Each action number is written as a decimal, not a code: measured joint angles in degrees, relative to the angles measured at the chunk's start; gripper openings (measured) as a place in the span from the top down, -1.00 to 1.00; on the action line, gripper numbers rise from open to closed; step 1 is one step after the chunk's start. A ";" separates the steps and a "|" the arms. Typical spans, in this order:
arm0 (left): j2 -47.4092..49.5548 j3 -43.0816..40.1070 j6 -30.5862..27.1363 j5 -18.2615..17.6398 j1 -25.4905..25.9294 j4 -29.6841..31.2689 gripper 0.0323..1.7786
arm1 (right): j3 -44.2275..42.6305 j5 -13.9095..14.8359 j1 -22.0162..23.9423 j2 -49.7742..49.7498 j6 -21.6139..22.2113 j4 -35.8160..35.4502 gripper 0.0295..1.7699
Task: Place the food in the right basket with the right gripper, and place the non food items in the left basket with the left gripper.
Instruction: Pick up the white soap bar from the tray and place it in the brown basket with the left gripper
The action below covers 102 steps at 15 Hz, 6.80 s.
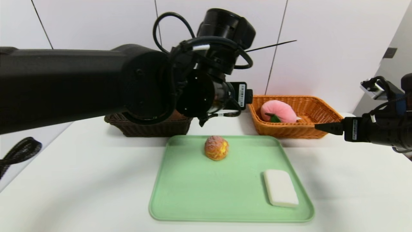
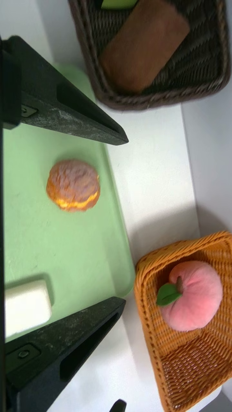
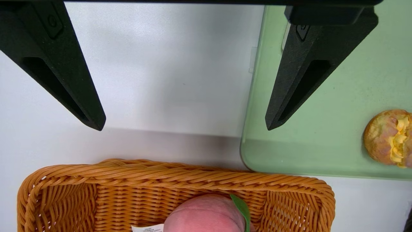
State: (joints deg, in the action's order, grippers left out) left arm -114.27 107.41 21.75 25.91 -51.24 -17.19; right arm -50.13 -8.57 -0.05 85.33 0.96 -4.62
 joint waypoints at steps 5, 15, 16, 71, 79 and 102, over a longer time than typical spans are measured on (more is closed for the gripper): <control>-7.52 5.40 6.34 -0.13 -6.17 -2.40 -0.89 | 0.27 0.06 0.15 -0.39 0.09 0.11 -0.93; -14.23 5.77 10.52 2.12 -14.49 -7.50 -0.90 | 1.48 0.04 0.27 -0.41 0.18 0.00 -0.93; -14.56 5.77 11.70 2.15 -15.26 -7.95 -0.90 | 1.65 0.02 0.29 -0.39 0.20 0.00 -0.93; -22.05 6.21 12.51 6.67 -17.31 -10.20 -0.90 | 4.18 -0.05 0.18 0.17 -0.23 -0.11 -0.93; -22.64 6.25 11.41 6.97 -17.23 -8.06 -0.90 | 4.49 -0.07 -0.11 0.27 -0.30 -0.09 -0.93; -5.55 6.21 4.85 4.24 -5.49 -9.52 -0.07 | 3.38 -0.07 -0.30 1.22 -0.20 -0.20 -0.93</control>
State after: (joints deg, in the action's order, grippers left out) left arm -119.82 113.62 26.60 30.15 -56.72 -26.71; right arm -46.75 -8.64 -0.35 86.55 0.77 -4.82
